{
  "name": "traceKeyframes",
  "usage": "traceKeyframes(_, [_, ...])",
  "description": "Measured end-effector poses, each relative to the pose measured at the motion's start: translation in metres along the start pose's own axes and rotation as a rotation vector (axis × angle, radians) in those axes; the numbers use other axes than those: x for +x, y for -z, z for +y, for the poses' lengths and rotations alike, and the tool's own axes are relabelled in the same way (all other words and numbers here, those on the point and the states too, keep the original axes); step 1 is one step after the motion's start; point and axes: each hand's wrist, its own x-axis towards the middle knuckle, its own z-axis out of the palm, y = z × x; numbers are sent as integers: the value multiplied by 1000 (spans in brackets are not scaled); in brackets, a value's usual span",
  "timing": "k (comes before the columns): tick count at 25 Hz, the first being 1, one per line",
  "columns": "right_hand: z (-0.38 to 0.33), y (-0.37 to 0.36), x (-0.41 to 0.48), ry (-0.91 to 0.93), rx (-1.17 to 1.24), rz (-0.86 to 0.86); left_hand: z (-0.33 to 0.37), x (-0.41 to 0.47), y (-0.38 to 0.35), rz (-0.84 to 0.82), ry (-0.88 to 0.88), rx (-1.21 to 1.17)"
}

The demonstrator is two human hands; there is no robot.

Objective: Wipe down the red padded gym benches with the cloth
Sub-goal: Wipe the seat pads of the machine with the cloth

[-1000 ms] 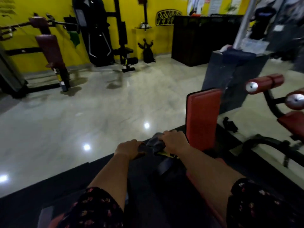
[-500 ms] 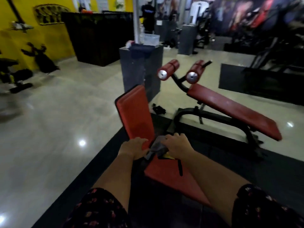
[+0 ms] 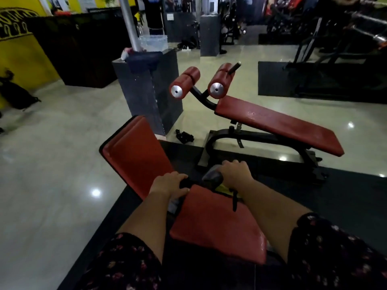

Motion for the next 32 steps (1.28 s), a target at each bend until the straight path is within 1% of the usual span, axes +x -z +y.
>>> traceKeyframes(4, [21, 0, 38, -8, 77, -18, 20, 41, 9, -17, -12, 20])
traceKeyframes(6, [30, -2, 55, -55, 133, 8, 23, 57, 10, -16, -15, 26])
traceKeyframes(8, [39, -7, 66, -100, 188, -7, 26, 71, 7, -45, -23, 29])
traceKeyframes(12, [47, -36, 78, -146, 158, -83, 23, 100, -3, -108, -64, 39])
traceKeyframes(15, [48, -47, 85, -211, 168, -158, 15, 124, -6, -116, -112, 34])
traceKeyframes(21, [37, -61, 106, -404, 260, -185, -12, 186, -14, -159, -264, 56])
traceKeyframes(25, [16, -89, 103, -473, 301, -241, -30, 209, -46, -214, -340, 99])
traceKeyframes(29, [2, -145, 66, -613, 376, -312, -26, 222, -94, -178, -475, 104])
traceKeyframes(32, [-1, -193, 36, -751, 378, -380, -31, 231, -131, -142, -479, 124])
